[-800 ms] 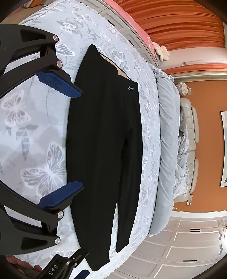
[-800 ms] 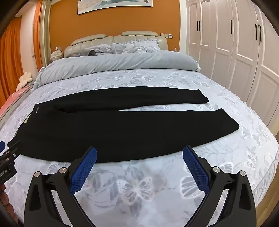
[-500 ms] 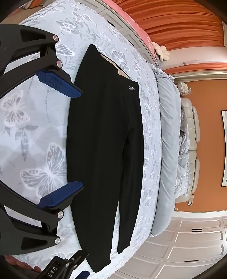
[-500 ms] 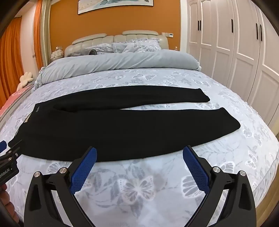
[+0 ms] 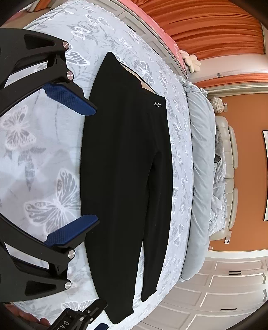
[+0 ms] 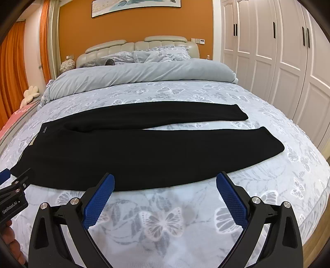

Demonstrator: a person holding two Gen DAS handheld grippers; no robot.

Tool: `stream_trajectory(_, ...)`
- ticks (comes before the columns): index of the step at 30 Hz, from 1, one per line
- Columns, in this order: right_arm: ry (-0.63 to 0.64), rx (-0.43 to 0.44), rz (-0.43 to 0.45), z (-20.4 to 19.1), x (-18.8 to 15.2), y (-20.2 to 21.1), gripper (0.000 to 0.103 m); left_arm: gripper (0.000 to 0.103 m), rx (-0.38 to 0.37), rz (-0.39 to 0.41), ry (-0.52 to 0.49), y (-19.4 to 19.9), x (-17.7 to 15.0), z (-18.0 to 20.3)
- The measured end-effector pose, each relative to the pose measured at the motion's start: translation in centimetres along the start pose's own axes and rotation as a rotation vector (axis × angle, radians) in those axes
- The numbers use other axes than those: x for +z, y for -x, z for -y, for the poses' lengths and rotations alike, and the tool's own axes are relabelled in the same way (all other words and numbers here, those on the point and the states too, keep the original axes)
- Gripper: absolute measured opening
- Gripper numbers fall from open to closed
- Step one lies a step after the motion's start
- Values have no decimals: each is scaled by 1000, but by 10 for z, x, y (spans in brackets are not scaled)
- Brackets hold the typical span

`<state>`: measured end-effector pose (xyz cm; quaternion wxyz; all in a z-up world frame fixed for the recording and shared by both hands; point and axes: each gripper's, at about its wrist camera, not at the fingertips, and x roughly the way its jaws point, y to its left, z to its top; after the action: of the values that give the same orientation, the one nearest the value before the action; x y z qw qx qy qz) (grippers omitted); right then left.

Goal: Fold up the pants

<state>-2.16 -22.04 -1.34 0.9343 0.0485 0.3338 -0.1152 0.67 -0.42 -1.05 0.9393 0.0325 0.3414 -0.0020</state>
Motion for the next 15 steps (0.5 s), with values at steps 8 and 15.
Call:
stream_trajectory(8,-3,2,0,1,0,0,97,95,5,-1,2,0,0,-1)
stream_trajectory(15,-1,7,3,-2,-1,-1,97,95,11,-4,4,-2,-1,-4)
